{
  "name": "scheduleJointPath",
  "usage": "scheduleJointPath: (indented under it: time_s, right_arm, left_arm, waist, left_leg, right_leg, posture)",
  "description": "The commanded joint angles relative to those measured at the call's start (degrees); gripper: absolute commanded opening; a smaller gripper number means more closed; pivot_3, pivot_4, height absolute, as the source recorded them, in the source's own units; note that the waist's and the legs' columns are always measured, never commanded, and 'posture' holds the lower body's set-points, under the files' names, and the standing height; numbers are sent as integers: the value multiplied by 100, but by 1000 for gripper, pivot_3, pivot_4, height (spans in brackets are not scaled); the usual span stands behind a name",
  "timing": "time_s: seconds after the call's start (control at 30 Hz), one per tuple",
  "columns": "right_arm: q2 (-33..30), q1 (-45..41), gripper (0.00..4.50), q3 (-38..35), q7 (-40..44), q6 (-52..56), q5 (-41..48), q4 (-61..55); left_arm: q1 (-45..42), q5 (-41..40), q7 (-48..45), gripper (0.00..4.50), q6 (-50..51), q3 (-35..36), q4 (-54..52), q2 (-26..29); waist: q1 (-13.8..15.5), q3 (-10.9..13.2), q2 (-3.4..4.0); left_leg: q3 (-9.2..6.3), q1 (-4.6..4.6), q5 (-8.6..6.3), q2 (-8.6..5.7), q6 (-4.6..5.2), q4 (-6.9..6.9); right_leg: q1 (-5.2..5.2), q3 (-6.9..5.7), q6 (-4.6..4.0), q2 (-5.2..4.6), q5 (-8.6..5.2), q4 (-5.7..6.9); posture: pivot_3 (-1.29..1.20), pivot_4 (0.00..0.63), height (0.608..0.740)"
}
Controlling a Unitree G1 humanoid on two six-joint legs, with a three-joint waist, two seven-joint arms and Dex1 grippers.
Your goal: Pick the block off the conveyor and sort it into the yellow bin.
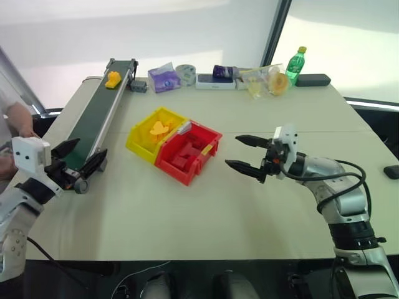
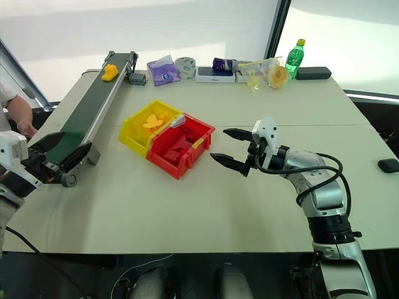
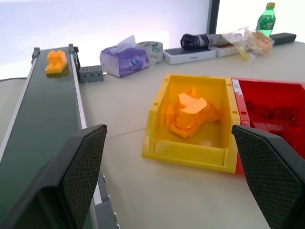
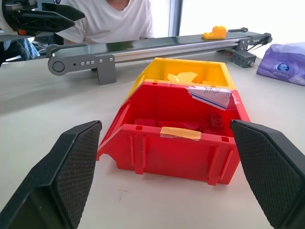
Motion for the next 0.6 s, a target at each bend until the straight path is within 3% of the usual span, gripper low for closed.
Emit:
scheduleJointPath:
  time_s: [0.03,0.33,0.6]
  right_arm:
    - [-24,-113,4500,-71,44,-70,39,-92]
    - [-9,-128,4500,-57,210,-275,-27,201]
    - [23,-215,4500,-17,364,-452,-62,455]
  left_arm:
    - [306,95,331,4432,-374,502,-433,-211]
    - [1911,449,1012,4432,-1062,1494,-776,-1166]
    - [2044,333,1016,4432,-1230,1359,-733,-1180]
  waist:
    - [-7,0,0]
    - [-4,-1,-2]
    - [11,-7,-12]
  left_leg:
    - [0,0,0,0,0,0]
    - [-1,0,-9,2,16,-1]
    - [-11,4,-20,-1,34,6]
  right_leg:
    - [0,1,0,0,0,0]
    - [3,1,-1,0,0,-7]
    - [17,-6,-3,-5,-1,-9]
  posture:
    - [0,150,740]
    - [0,150,740]
    - [0,150,740]
